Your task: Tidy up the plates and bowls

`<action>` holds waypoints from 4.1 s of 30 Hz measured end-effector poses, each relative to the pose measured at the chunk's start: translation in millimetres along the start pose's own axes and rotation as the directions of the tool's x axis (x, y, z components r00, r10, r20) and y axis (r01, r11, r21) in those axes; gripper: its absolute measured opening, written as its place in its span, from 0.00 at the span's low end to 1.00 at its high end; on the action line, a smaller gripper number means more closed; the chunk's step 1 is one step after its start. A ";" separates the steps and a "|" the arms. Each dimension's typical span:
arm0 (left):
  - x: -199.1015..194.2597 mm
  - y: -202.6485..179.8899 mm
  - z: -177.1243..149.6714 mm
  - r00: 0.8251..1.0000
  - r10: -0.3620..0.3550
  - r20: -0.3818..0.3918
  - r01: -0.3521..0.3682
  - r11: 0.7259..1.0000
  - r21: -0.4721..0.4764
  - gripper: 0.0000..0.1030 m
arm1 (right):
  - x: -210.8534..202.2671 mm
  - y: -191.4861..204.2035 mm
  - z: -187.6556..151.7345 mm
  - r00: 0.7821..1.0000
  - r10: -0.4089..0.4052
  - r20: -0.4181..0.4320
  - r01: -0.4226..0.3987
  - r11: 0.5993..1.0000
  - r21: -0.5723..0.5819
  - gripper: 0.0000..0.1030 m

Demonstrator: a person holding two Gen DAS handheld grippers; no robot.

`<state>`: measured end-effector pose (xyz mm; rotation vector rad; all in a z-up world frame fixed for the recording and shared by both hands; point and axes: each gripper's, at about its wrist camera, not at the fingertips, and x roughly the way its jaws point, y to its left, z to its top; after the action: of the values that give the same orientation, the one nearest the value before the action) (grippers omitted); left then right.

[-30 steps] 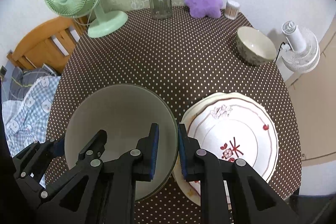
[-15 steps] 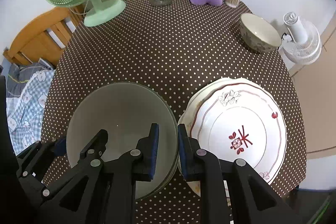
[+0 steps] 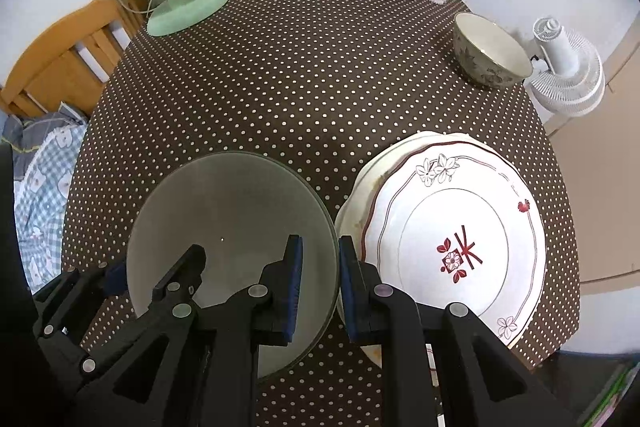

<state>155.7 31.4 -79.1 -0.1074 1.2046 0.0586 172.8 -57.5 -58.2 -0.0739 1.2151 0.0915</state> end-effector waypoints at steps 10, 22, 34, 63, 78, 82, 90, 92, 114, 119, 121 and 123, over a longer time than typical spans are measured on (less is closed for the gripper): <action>1.9 -1.4 -2.1 0.999 -0.031 -0.012 0.032 0.998 0.045 0.36 | 3.5 1.7 -2.8 0.999 -0.029 -0.018 0.029 0.999 0.040 0.24; -19.6 -0.1 6.5 0.999 -0.038 0.016 0.036 0.993 0.108 0.80 | -12.4 2.1 0.4 0.998 0.024 0.051 -0.026 0.999 0.039 0.68; -42.5 -37.9 25.3 0.995 0.013 0.102 -0.023 0.995 0.096 0.83 | -31.8 -38.4 16.8 0.988 0.087 0.125 -0.091 0.996 0.026 0.68; -45.7 -173.4 107.3 0.971 0.024 0.238 -0.037 0.998 0.051 0.83 | -49.7 -181.5 101.2 0.968 0.053 0.245 -0.053 0.999 -0.005 0.68; -1.9 -232.2 162.7 0.970 0.011 0.245 -0.030 0.997 0.075 0.83 | -8.9 -243.7 146.9 0.961 0.054 0.271 -0.069 0.996 0.048 0.68; 15.2 -248.9 174.0 0.967 0.007 0.255 -0.033 0.995 0.098 0.82 | 8.1 -260.2 156.1 0.958 0.048 0.281 -0.071 0.995 0.073 0.68; 50.2 -268.9 190.0 0.972 0.015 0.234 -0.040 0.994 0.102 0.77 | 43.5 -280.5 172.6 0.966 0.024 0.259 -0.052 0.993 0.102 0.68; 57.5 -271.2 192.4 0.971 0.019 0.236 -0.045 0.994 0.102 0.75 | 51.5 -284.1 175.1 0.967 0.022 0.252 -0.052 0.992 0.111 0.68; 118.3 -276.1 214.9 0.993 0.014 0.114 -0.026 0.995 0.101 0.36 | 111.4 -295.4 193.4 0.985 0.062 0.162 -0.088 0.983 0.160 0.31; 117.8 -274.0 216.5 0.994 0.015 0.108 -0.025 0.995 0.096 0.33 | 113.6 -293.5 194.6 0.987 0.063 0.151 -0.086 0.984 0.154 0.27; 117.2 -273.6 216.1 0.994 0.014 0.108 -0.025 0.995 0.095 0.33 | 112.9 -293.8 193.9 0.987 0.062 0.149 -0.085 0.984 0.154 0.27; 116.5 -274.0 215.4 0.995 0.015 0.103 -0.025 0.995 0.094 0.33 | 112.6 -294.7 194.1 0.987 0.063 0.146 -0.086 0.984 0.156 0.27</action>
<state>425.4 -217.5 -97.4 -0.0089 1.1040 0.0243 425.0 -326.3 -94.2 0.1192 1.0808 0.0620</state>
